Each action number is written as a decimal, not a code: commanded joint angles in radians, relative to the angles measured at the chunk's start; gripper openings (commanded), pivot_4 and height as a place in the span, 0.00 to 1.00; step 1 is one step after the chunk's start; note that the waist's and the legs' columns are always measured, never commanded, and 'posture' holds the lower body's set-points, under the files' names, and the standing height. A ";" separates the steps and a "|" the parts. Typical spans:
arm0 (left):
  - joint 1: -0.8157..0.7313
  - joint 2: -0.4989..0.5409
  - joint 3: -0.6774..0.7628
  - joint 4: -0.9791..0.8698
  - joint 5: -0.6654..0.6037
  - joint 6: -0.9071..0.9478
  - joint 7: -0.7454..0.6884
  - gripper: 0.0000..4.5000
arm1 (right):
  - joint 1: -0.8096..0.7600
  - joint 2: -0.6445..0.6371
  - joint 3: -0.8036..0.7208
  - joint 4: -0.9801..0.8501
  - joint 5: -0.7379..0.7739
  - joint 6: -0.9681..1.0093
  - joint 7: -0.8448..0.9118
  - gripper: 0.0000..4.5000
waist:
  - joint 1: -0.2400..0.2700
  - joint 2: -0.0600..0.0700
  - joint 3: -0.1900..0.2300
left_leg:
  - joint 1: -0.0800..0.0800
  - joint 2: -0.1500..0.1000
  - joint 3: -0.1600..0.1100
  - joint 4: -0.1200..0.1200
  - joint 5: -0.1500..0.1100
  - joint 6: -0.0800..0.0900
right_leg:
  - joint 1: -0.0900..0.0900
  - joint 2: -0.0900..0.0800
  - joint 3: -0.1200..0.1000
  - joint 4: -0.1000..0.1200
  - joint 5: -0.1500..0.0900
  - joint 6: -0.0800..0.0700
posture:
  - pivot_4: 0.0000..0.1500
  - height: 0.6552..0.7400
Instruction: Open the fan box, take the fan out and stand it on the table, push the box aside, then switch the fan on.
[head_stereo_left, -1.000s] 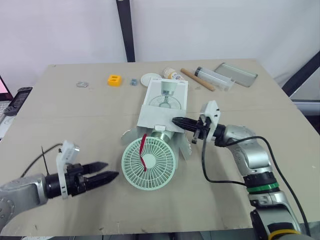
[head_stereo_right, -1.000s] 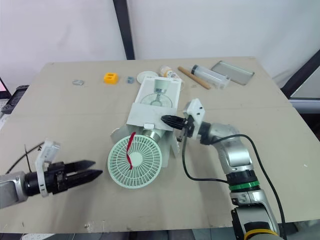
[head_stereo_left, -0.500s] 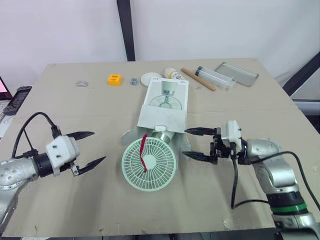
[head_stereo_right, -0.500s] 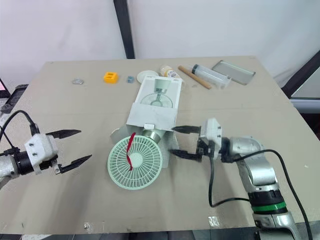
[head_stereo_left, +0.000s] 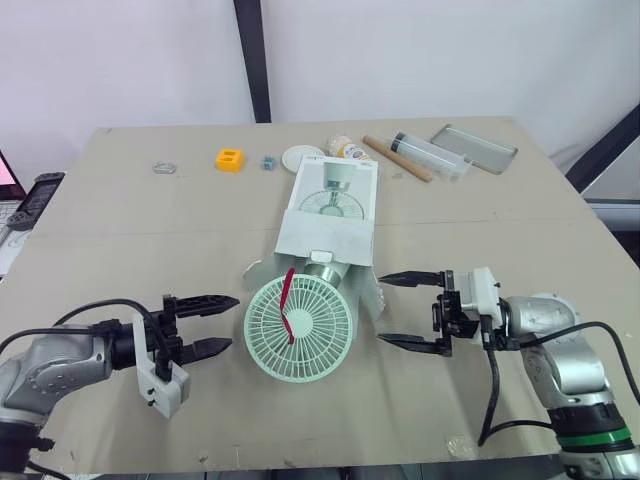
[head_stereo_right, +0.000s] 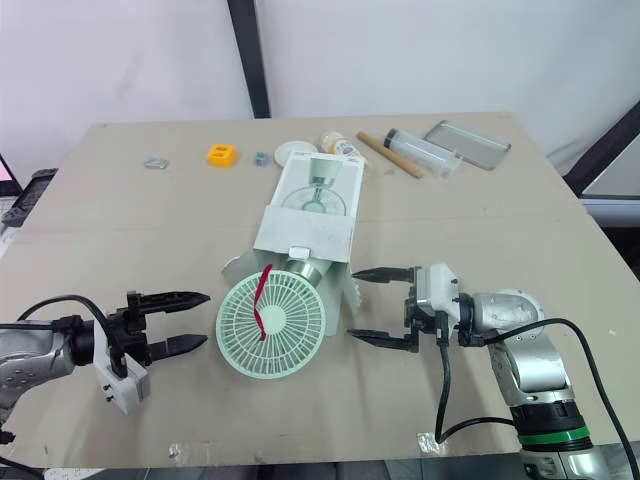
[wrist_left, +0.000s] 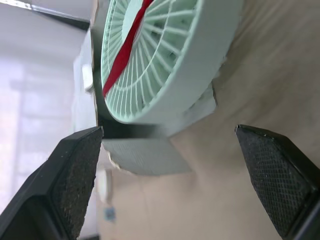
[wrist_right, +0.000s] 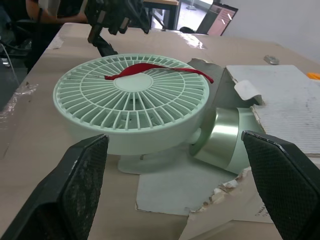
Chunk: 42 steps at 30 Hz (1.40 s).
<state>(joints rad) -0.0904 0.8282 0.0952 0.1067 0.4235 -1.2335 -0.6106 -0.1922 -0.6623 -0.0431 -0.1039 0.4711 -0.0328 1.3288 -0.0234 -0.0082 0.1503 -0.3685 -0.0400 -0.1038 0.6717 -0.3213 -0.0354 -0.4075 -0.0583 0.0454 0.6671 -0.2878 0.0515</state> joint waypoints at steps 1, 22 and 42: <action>-0.043 -0.033 0.038 0.034 0.125 -0.117 0.102 1.00 | 0.005 -0.013 -0.023 -0.042 0.043 0.001 0.012 0.97 | 0.001 0.000 0.000 | 0.000 0.000 0.000 0.000 0.000 0.000 | 0.000 0.000 0.000 0.000 0.000 0.000 | 1.00 1.00; -0.222 -0.150 -0.027 0.044 0.590 -0.201 0.531 1.00 | 0.060 -0.062 -0.020 -0.101 0.061 0.056 -0.010 0.97 | 0.001 -0.002 -0.002 | 0.001 -0.002 0.000 0.003 0.000 0.001 | 0.000 0.001 -0.001 0.006 0.000 0.001 | 1.00 1.00; -0.278 -0.130 -0.152 0.059 0.726 -0.073 0.726 0.48 | 0.064 -0.062 -0.016 -0.110 0.037 0.060 -0.045 1.00 | 0.002 -0.003 -0.002 | 0.001 -0.003 0.000 0.008 0.000 0.001 | 0.000 0.001 -0.001 0.013 0.000 0.001 | 1.00 1.00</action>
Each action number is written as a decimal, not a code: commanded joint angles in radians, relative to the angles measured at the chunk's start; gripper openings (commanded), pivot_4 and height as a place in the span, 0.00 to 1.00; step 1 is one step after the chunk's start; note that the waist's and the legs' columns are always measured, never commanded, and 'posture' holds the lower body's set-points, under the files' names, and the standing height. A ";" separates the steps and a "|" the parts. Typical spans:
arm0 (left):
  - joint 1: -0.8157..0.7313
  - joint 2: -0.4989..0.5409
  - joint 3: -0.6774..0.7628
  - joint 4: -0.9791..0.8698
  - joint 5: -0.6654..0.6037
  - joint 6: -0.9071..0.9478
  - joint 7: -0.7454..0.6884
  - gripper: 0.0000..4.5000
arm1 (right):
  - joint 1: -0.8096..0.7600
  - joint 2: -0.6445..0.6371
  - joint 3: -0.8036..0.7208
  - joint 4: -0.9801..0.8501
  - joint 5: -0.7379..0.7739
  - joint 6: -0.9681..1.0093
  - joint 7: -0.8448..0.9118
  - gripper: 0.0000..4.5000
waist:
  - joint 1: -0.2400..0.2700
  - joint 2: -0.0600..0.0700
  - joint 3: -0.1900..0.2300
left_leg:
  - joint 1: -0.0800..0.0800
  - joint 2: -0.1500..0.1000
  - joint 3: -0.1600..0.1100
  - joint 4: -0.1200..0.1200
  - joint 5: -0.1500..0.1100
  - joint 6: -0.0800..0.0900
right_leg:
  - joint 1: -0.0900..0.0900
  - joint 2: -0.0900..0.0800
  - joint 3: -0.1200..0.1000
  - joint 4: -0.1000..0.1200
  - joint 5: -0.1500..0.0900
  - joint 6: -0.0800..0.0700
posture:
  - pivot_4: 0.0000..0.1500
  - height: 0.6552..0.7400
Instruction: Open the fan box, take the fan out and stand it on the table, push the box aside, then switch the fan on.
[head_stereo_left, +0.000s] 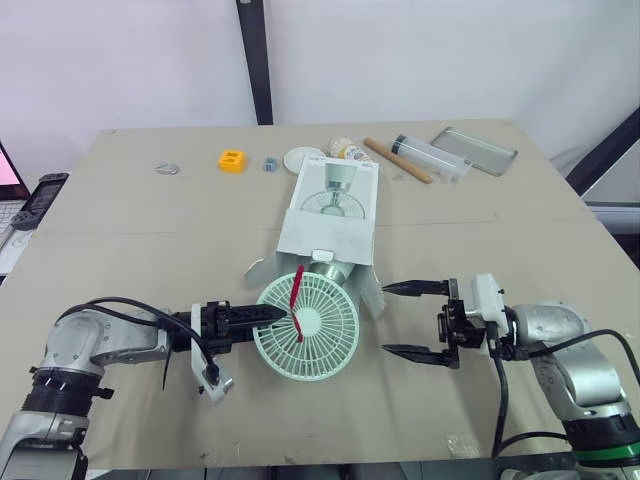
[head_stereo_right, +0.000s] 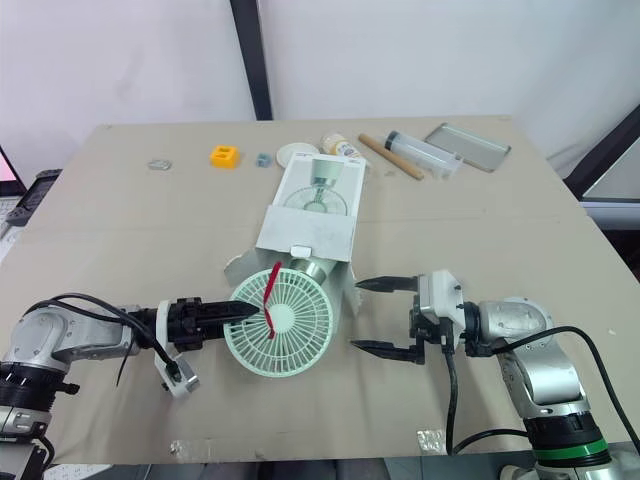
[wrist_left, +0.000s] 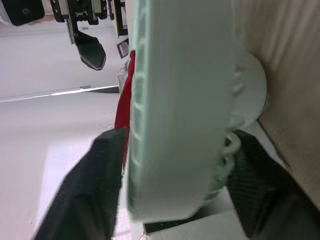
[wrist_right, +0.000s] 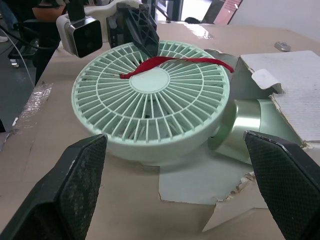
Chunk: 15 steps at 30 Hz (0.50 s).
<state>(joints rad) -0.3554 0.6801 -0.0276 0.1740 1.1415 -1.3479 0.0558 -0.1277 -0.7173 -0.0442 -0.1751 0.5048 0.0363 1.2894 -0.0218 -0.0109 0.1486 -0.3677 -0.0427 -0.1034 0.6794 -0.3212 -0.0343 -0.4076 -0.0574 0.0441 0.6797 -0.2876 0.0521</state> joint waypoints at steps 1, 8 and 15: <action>-0.012 0.023 -0.039 -0.005 0.007 0.049 0.069 0.48 | 0.000 -0.007 -0.014 -0.039 0.003 -0.009 -0.007 1.00 | 0.000 0.000 0.000 | 0.000 0.000 0.000 0.000 0.000 0.000 | 0.000 0.000 0.000 0.000 0.000 0.000 | 1.00 1.00; -0.011 0.032 -0.090 0.029 -0.119 0.077 0.047 0.48 | -0.004 0.001 -0.015 -0.033 0.000 -0.014 -0.019 1.00 | 0.000 0.000 0.000 | 0.000 0.000 0.000 0.001 0.000 0.000 | 0.000 0.000 0.000 0.001 0.000 0.000 | 1.00 1.00; 0.012 0.128 -0.277 0.014 -0.694 0.250 -0.250 0.48 | -0.034 0.018 -0.025 0.003 0.000 -0.032 -0.032 1.00 | 0.000 0.000 0.000 | 0.000 0.000 0.000 0.002 0.000 0.000 | 0.000 0.000 0.000 0.002 0.000 0.000 | 1.00 1.00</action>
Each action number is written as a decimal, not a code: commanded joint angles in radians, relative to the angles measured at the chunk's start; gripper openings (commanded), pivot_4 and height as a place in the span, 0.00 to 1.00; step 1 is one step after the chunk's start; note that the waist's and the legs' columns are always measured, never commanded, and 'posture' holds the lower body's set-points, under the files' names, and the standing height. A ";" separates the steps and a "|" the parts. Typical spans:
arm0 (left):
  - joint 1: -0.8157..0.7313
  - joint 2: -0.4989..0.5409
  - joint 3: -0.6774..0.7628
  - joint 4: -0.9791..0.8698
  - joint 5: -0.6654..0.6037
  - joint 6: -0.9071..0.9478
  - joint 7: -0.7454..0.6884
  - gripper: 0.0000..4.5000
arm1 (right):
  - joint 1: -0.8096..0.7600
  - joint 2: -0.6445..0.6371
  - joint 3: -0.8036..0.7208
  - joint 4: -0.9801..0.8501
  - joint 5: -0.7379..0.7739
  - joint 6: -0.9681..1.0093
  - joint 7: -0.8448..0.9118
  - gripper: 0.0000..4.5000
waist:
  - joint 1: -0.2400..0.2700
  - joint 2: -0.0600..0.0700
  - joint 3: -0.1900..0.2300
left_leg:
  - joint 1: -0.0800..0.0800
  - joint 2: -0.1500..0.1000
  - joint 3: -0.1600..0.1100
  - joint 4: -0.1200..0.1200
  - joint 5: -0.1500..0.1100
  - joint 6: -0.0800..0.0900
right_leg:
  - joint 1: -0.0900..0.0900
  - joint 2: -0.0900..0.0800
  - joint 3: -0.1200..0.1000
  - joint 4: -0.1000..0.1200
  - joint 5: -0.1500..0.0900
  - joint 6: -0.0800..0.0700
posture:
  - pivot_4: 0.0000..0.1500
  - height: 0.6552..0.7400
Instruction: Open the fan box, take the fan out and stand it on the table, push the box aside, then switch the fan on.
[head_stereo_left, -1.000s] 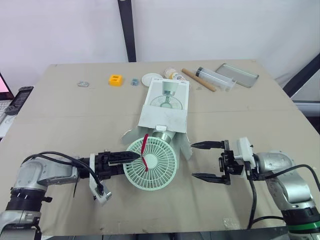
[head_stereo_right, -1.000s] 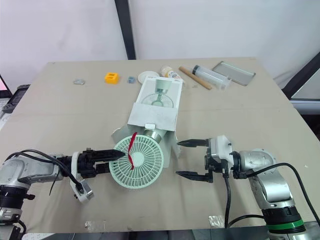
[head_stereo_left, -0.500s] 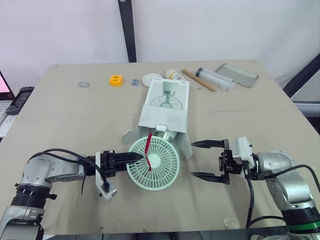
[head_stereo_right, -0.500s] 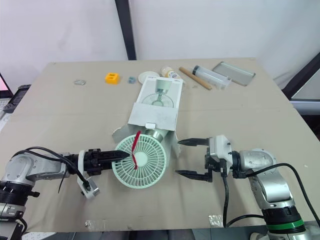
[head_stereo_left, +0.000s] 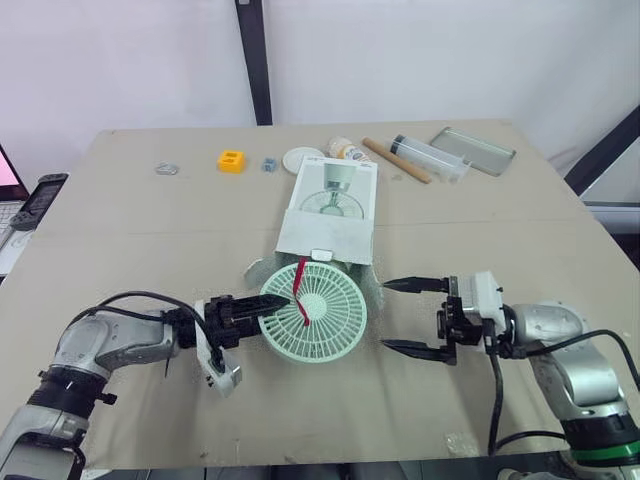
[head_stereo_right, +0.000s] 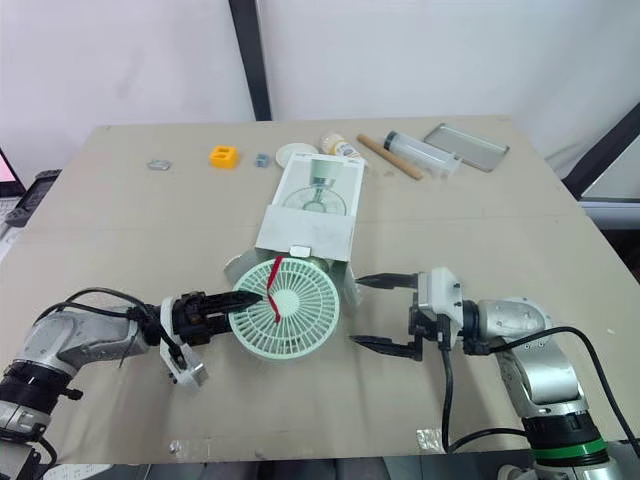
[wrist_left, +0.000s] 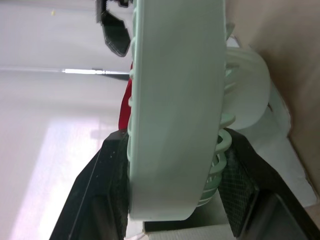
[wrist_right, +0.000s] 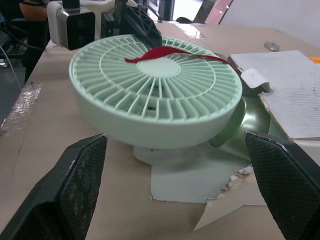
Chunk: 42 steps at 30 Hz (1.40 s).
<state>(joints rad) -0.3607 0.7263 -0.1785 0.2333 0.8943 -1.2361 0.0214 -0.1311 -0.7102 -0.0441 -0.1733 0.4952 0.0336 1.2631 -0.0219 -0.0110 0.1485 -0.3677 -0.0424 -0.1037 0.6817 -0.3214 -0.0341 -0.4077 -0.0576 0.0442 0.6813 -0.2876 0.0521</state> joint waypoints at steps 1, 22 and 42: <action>0.032 0.104 -0.155 -0.078 -0.553 0.191 -0.276 0.48 | -0.036 0.014 -0.022 0.007 0.007 -0.034 -0.006 1.00 | 0.000 0.000 0.000 | 0.000 0.000 0.000 0.000 0.000 0.000 | 0.000 0.000 0.000 0.000 0.000 0.000 | 1.00 1.00; 0.161 0.324 -0.007 -0.631 -1.743 1.259 -0.719 0.48 | -0.129 0.072 0.017 0.097 -0.014 -0.078 0.007 1.00 | -0.003 0.001 -0.001 | 0.000 0.001 -0.001 0.006 -0.003 0.005 | 0.002 0.002 0.000 0.000 0.000 0.000 | 1.00 1.00; 0.313 0.459 0.576 -0.866 -2.200 1.967 -0.547 0.48 | -0.210 0.134 0.054 0.149 -0.003 -0.025 0.020 1.00 | -0.014 0.001 0.000 | 0.000 0.002 0.000 0.006 -0.002 0.004 | 0.001 0.003 0.002 0.000 0.000 0.000 | 1.00 1.00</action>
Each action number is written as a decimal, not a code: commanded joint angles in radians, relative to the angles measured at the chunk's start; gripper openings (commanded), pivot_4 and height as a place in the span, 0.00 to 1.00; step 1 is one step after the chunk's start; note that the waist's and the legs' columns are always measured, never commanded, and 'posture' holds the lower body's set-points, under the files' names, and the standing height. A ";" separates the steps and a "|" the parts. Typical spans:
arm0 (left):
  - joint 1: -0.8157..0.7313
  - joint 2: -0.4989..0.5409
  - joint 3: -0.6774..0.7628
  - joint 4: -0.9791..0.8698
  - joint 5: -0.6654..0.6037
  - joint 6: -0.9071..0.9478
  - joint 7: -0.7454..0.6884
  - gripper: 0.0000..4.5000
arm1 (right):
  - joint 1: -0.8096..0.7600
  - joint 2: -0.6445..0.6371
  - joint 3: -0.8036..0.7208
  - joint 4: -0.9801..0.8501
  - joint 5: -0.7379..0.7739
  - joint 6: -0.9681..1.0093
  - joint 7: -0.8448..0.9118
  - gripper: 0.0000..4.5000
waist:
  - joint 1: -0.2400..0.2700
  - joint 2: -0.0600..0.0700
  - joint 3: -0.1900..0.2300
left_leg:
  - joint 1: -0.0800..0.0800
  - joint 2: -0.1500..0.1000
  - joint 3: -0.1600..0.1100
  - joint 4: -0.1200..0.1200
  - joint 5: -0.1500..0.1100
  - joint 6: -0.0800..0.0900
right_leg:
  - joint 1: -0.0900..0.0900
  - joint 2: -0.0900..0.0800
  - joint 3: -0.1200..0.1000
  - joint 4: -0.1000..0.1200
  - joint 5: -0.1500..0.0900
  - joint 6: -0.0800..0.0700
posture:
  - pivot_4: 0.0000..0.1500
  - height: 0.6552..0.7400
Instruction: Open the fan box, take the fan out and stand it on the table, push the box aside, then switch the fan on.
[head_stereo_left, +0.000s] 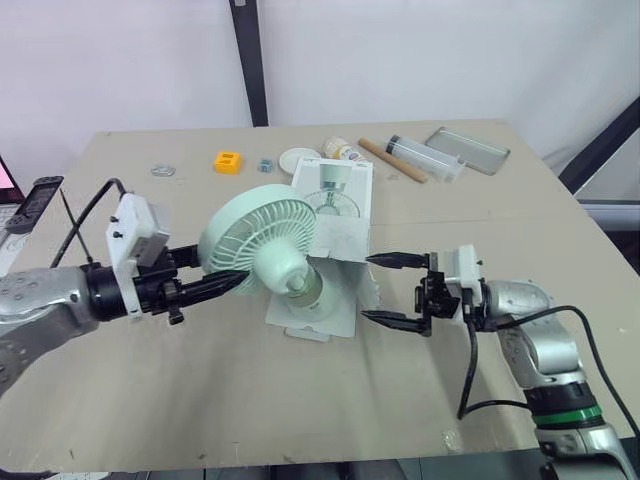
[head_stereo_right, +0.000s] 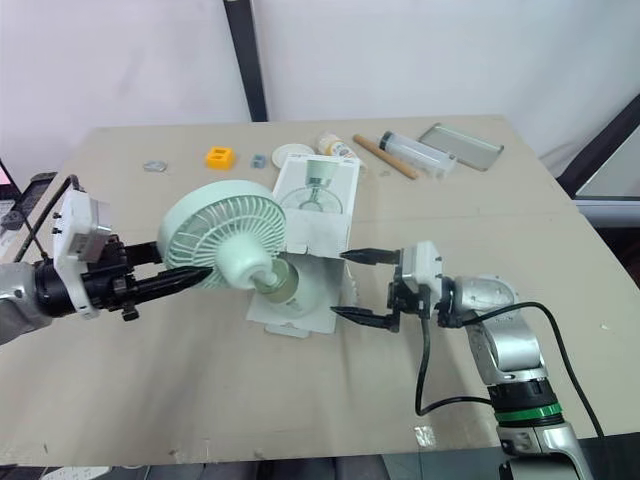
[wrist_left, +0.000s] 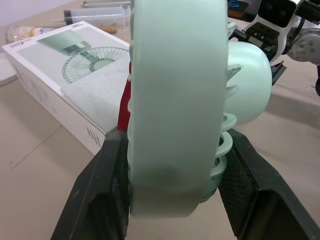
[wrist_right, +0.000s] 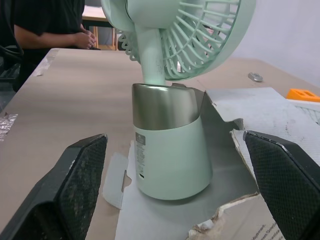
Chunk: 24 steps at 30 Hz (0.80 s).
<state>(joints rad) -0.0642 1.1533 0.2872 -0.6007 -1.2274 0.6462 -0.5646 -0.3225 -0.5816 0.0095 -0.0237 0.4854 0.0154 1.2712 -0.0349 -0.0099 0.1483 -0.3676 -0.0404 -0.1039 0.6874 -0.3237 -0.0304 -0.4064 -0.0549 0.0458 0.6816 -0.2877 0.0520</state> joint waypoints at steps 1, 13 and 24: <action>0.025 0.042 0.148 -0.036 -0.105 0.113 0.050 0.48 | -0.022 0.007 0.002 0.004 0.006 -0.008 0.014 1.00 | -0.002 0.000 0.000 | 0.000 0.000 0.000 0.000 0.000 0.000 | 0.000 0.000 0.000 0.000 0.000 0.000 | 1.00 1.00; 0.124 0.088 0.575 0.046 -0.349 0.421 0.223 0.48 | -0.056 0.036 0.032 0.050 -0.011 -0.027 0.035 1.00 | -0.010 0.001 0.002 | 0.000 0.000 0.000 -0.001 0.000 -0.001 | -0.001 0.000 0.000 0.000 0.000 0.000 | 1.00 1.00; 0.095 0.047 0.607 0.176 -0.184 0.444 0.350 0.48 | -0.051 0.048 0.031 0.056 -0.029 -0.038 0.044 1.00 | -0.010 0.001 0.002 | 0.000 0.000 0.000 -0.001 0.000 -0.003 | -0.002 -0.002 0.001 0.000 0.000 0.000 | 1.00 1.00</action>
<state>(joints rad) 0.0613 1.2026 0.8366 -0.4439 -1.4393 1.1345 -0.2307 -0.3692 -0.5350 0.0429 0.0463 0.4489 -0.0069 1.3095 -0.0450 -0.0091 0.1500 -0.3678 -0.0406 -0.1036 0.6863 -0.3237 -0.0339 -0.4084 -0.0568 0.0469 0.6816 -0.2877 0.0518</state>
